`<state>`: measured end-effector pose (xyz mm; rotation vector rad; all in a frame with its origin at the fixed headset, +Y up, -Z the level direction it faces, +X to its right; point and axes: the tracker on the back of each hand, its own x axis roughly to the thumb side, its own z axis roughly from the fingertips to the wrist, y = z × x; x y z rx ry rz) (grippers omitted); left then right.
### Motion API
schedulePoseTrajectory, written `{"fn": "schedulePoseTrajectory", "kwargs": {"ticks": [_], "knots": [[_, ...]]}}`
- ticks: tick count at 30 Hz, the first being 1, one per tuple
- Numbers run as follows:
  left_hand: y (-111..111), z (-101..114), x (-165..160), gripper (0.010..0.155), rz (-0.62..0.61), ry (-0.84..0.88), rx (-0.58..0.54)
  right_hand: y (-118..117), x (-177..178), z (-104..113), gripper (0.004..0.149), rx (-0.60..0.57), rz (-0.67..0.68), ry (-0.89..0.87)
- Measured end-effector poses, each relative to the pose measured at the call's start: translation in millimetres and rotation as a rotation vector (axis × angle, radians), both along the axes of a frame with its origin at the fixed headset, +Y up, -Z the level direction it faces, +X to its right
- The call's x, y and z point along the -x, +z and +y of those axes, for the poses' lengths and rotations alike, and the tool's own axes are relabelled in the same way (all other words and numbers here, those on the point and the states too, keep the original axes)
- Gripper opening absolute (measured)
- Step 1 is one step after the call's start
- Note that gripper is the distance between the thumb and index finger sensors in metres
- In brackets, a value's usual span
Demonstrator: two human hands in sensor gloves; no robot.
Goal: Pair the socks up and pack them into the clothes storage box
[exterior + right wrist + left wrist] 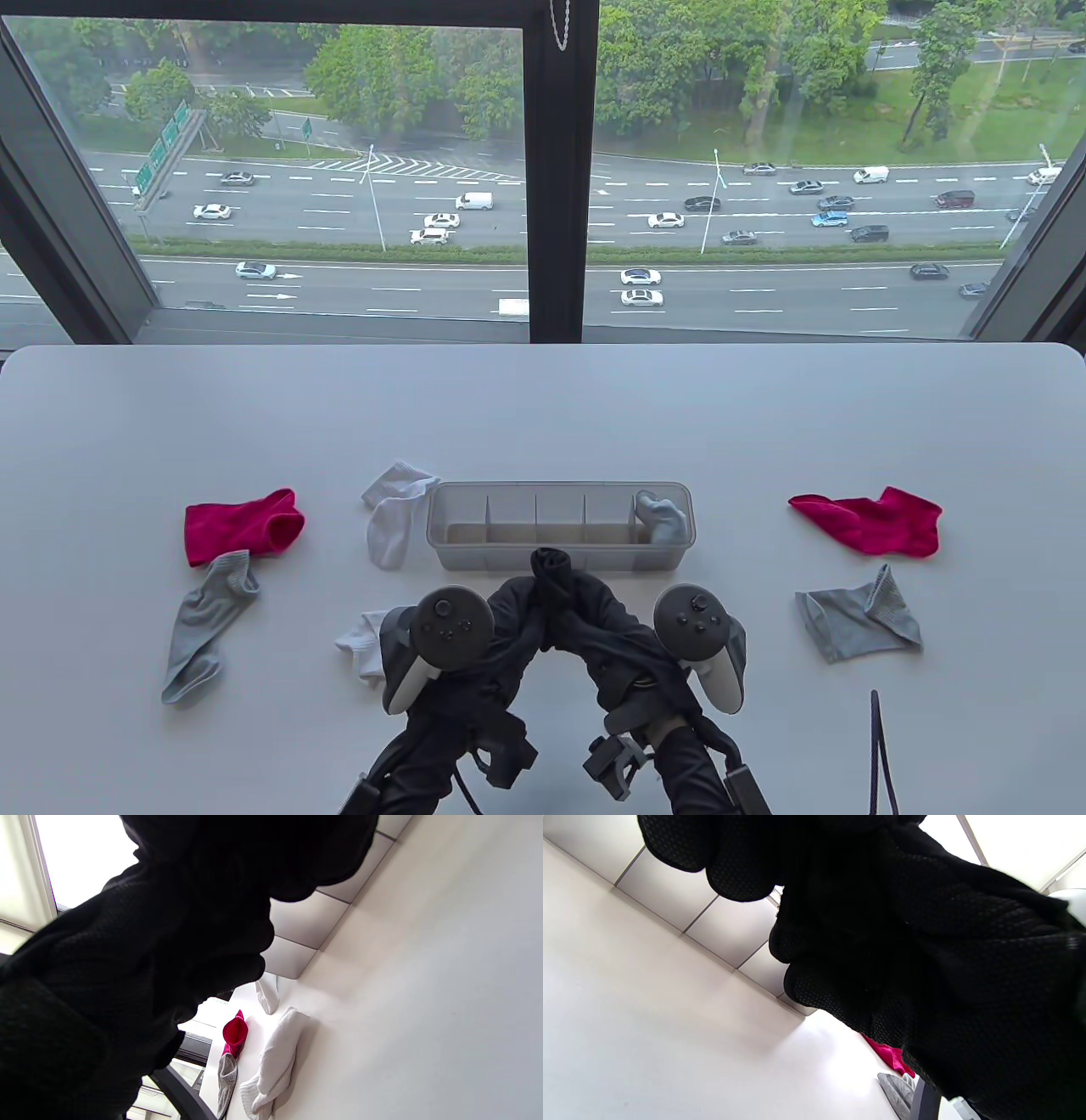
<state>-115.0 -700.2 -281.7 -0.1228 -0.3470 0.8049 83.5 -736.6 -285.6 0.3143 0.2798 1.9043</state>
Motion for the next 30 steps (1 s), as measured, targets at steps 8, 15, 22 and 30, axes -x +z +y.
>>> {"fn": "schedulePoseTrajectory", "kwargs": {"ticks": [8,15,22,30], "knots": [[3.4,0.5,6.4,0.046,0.153,0.073,-0.104,-0.5,0.2,3.9,0.058,0.004,0.025,-0.064],[-4.6,-9.3,9.8,0.047,-0.041,0.291,0.058,-0.2,-6.8,2.3,0.057,0.012,-0.004,-0.106],[-3.2,-5.7,8.6,0.043,0.033,0.267,0.02,1.5,-10.5,5.1,0.056,-0.036,-0.025,-0.048],[2.8,4.3,-0.5,0.045,-0.025,0.202,-0.03,1.3,-16.9,6.4,0.056,-0.05,-0.153,0.038]]}}
